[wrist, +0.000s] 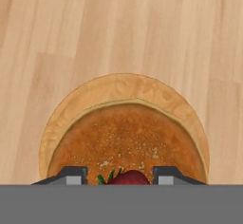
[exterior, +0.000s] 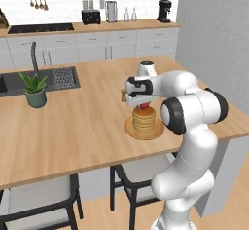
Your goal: Take the strawberry from the fridge and place it on top of the pancake, located on the dining counter.
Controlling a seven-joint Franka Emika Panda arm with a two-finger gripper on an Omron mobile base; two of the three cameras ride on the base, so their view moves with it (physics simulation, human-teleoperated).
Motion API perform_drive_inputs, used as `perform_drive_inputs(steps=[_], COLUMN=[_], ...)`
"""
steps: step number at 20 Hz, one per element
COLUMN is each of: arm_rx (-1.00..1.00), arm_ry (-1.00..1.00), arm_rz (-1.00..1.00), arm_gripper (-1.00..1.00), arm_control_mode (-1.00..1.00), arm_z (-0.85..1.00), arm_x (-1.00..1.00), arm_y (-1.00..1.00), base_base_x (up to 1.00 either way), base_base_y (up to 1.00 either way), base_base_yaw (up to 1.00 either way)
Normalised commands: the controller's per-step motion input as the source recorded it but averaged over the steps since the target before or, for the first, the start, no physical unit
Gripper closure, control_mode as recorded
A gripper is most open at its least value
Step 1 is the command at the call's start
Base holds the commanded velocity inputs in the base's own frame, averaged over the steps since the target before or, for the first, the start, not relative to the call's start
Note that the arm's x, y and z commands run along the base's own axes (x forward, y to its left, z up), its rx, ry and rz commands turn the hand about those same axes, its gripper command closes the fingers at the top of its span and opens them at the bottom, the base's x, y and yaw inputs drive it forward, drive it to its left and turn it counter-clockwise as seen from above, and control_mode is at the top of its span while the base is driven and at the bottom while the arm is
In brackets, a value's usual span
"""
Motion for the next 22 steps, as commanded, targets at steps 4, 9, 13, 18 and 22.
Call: perform_drive_inputs(steps=[4,9,13,18,22], arm_rx=[0.0,0.0,0.0,0.0,0.0], arm_ry=[0.0,0.0,0.0,0.0,0.0], arm_rz=[0.0,0.0,0.0,0.0,0.0], arm_gripper=[-1.0,-1.0,-1.0,-1.0,-1.0], arm_control_mode=[-1.0,-1.0,-1.0,-1.0,-1.0], arm_z=[-0.03,0.0,0.0,0.01,0.16], arm_x=[0.0,0.0,0.0,0.0,0.0], arm_y=[0.0,0.0,0.0,0.0,0.0], base_base_x=[0.0,0.0,0.0,0.0,0.0], base_base_y=[0.0,0.0,0.0,0.0,0.0], base_base_yaw=[0.0,0.0,0.0,0.0,0.0])
